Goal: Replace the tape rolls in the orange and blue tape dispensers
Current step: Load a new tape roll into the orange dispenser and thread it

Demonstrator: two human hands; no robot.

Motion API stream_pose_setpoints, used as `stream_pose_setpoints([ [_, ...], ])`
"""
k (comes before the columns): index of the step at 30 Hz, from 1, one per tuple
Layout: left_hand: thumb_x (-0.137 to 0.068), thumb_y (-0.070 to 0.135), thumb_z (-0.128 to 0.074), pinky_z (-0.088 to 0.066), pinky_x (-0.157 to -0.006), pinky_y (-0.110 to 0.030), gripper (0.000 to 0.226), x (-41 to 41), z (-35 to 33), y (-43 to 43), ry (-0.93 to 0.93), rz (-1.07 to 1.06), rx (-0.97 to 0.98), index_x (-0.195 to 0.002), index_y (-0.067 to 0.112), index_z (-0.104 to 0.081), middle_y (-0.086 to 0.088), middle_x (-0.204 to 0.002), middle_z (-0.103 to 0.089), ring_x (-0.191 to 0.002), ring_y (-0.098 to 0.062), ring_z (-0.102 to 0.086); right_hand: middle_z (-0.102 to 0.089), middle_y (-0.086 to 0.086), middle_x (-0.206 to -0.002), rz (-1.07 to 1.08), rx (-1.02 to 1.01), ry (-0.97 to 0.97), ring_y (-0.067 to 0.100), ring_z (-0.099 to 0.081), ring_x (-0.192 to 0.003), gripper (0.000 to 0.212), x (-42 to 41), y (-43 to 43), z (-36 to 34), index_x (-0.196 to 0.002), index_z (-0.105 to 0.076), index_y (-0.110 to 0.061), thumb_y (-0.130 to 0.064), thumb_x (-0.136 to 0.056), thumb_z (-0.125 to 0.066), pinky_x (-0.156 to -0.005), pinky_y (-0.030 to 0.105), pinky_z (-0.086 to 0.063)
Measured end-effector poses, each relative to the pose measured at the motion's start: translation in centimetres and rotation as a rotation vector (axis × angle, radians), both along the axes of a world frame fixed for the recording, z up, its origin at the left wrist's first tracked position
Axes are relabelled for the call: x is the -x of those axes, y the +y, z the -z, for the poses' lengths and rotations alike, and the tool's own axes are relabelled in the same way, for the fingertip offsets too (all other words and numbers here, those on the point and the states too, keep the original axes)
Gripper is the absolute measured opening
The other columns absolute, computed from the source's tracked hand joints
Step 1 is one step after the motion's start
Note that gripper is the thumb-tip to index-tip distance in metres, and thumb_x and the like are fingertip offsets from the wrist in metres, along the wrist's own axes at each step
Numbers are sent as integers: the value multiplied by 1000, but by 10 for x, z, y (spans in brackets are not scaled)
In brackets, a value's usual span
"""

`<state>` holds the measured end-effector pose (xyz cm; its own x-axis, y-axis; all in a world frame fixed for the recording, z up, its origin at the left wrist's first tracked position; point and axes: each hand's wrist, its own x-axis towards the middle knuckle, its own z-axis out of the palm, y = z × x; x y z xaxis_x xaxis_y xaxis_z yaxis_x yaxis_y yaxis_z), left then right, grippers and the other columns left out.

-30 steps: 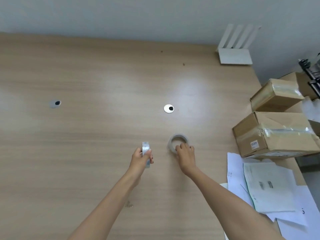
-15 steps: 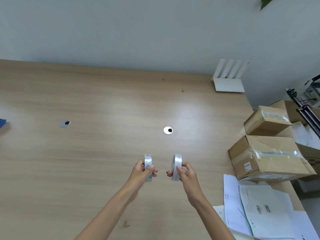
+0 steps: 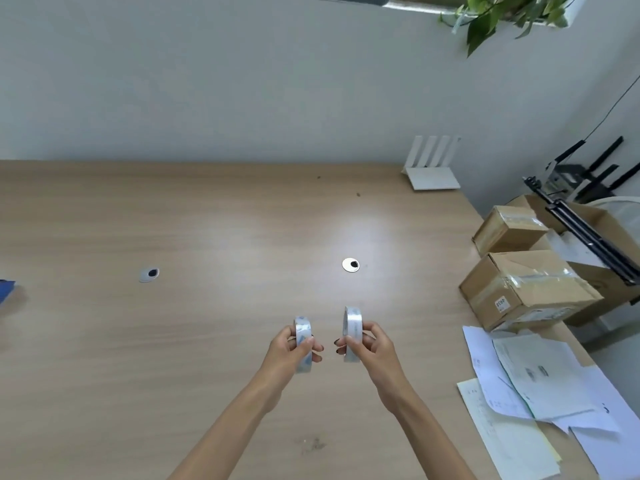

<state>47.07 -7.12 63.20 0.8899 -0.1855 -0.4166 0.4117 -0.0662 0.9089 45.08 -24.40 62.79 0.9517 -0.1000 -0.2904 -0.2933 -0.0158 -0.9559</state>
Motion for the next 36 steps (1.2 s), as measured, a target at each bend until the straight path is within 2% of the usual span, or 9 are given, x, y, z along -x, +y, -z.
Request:
stream_pose_setpoints([
  [4, -95, 16, -52, -45, -64, -21, 5, 9, -14, 51, -34, 14, 3, -96, 11, -50, 5, -79, -67, -62, -7, -65, -71, 11, -94, 60, 28, -7, 17, -66, -82, 16, 14, 48, -6, -101, -59, -8, -12, -87, -65, -73, 24, -49],
  [11, -95, 16, -51, -44, -61, -17, 4, 18, -29, 108, -59, -30, -17, -94, 12, -50, 4, -81, -65, -66, -9, -65, -61, 2, -81, -11, 63, -49, 14, -56, -79, 9, 21, 114, -8, -94, -64, -11, -18, -88, -65, -76, 34, -47],
  [14, -95, 15, -52, -44, -63, -19, 5, 14, -30, 123, -57, -71, -27, -94, 11, -50, 4, -78, -64, -63, -9, -64, -59, -2, -74, -52, 57, -71, 13, -54, -73, 11, 10, 127, -7, -89, -65, -9, -20, -89, -63, -74, 33, -46],
  [20, -94, 14, -51, -42, -60, -20, 4, 9, -30, 160, -53, -147, -58, -93, 11, -49, 4, -74, -60, -61, -10, -61, -58, 3, -73, -129, 27, -105, 10, -55, -67, 15, -3, 162, -14, -90, -61, -3, -18, -91, -61, -72, 32, -46],
  [24, -95, 15, -50, -41, -49, -6, 6, 11, -28, 183, -42, -132, -78, -92, 10, -49, 0, -75, -60, -49, 3, -59, -58, 3, -74, -127, 27, -102, 6, -57, -63, 18, 0, 192, -17, -93, -60, 0, -18, -91, -60, -70, 29, -47],
  [26, -95, 14, -50, -39, -45, -4, 6, 10, -25, 200, -49, -113, -77, -93, 9, -48, 0, -75, -60, -47, 4, -58, -58, 3, -75, -118, 21, -100, 5, -57, -64, 18, 1, 213, -17, -93, -60, -1, -18, -91, -61, -69, 28, -48],
  [29, -95, 14, -50, -42, -48, -7, 5, 9, -25, 229, -50, -83, -78, -94, 9, -48, 2, -76, -60, -48, 2, -60, -57, 2, -75, -64, 13, -87, 7, -57, -66, 19, 4, 245, -17, -92, -60, -2, -20, -91, -61, -71, 30, -48],
  [32, -95, 14, -51, -41, -58, -18, 5, 8, -27, 257, -57, -49, -77, -93, 10, -47, 3, -76, -60, -54, -2, -61, -57, 3, -76, -11, 11, -80, 12, -55, -71, 19, 6, 275, -18, -91, -60, -2, -21, -90, -62, -73, 32, -47],
  [36, -95, 15, -51, -39, -59, -21, 6, 9, -27, 290, -46, -28, -78, -96, 10, -47, 3, -76, -60, -60, -9, -60, -59, 3, -76, 35, -4, -76, 12, -56, -71, 21, 9, 309, -18, -93, -60, 0, -21, -90, -63, -73, 32, -47],
])
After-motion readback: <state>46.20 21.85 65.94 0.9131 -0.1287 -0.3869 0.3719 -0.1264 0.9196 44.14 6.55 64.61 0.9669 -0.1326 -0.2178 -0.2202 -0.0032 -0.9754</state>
